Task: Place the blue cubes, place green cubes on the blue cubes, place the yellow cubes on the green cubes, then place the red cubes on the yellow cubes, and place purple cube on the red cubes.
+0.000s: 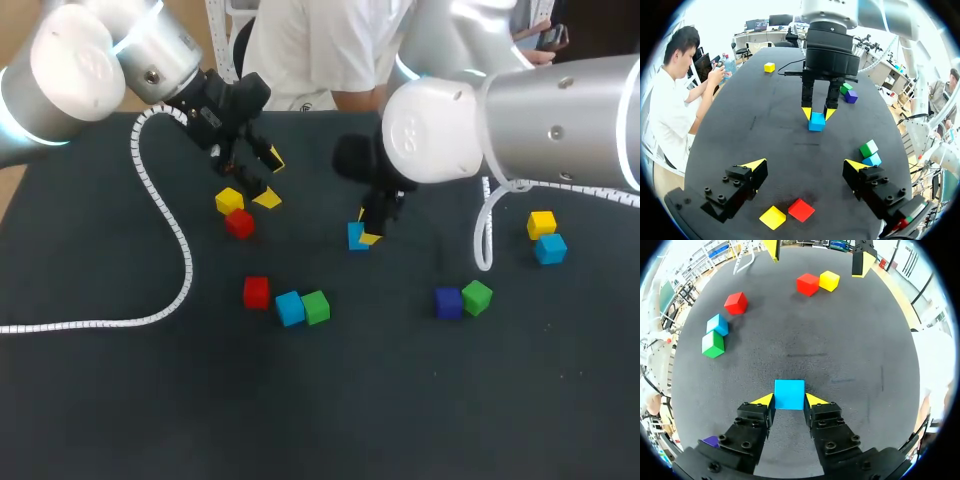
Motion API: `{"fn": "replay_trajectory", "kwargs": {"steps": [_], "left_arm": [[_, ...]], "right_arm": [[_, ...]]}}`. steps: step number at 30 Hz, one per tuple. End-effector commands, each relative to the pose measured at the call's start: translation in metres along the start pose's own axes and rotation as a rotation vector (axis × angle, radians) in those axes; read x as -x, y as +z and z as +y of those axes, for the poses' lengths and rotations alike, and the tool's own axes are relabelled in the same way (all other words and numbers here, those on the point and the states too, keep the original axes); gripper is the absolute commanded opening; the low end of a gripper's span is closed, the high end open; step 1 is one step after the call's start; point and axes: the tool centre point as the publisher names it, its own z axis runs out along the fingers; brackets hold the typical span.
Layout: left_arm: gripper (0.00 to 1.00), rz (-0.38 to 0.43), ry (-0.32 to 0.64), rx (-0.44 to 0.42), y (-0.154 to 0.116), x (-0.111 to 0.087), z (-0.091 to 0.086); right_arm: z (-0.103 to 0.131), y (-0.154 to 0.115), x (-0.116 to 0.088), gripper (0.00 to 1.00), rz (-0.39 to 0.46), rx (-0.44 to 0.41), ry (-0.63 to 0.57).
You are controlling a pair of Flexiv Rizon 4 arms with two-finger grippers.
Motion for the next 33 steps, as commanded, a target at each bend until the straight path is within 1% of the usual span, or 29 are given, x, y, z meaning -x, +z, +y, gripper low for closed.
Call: {"fn": "replay_trajectory", "kwargs": {"steps": [1, 6, 7, 8, 9, 10, 16, 22, 26, 33], "left_arm": [[1.00, 0.002, 0.002, -0.007, 0.000, 0.000, 0.003], [1.00, 0.002, 0.002, -0.007, 0.000, 0.000, 0.003], [1.00, 0.002, 0.002, -0.007, 0.000, 0.000, 0.003], [1.00, 0.002, 0.002, -0.007, 0.000, 0.000, 0.003], [1.00, 0.002, 0.002, -0.007, 0.000, 0.000, 0.003], [1.00, 0.002, 0.002, -0.007, 0.000, 0.000, 0.003], [1.00, 0.002, 0.002, -0.007, 0.000, 0.000, 0.003], [1.00, 0.002, 0.002, -0.007, 0.000, 0.000, 0.003], [1.00, 0.002, 0.002, -0.007, 0.000, 0.000, 0.003], [1.00, 0.002, 0.002, -0.007, 0.000, 0.000, 0.003]], "right_arm": [[0.001, 0.000, 0.000, 0.00, -0.003, -0.002, 0.002], [0.001, 0.000, 0.000, 0.00, -0.004, -0.003, 0.007], [0.001, 0.000, 0.000, 0.05, -0.004, -0.003, 0.009], [0.001, 0.000, 0.000, 0.31, -0.004, -0.003, 0.010], [0.001, 0.000, 0.000, 0.49, -0.004, -0.002, 0.011], [0.001, 0.000, 0.000, 1.00, -0.005, 0.000, 0.015], [0.001, -0.004, -0.003, 1.00, -0.022, 0.000, 0.045], [-0.001, -0.019, -0.007, 1.00, -0.062, -0.024, 0.041], [-0.002, -0.029, -0.013, 1.00, -0.099, -0.024, 0.019], [0.000, -0.046, -0.026, 1.00, -0.124, -0.053, 0.036]]}}
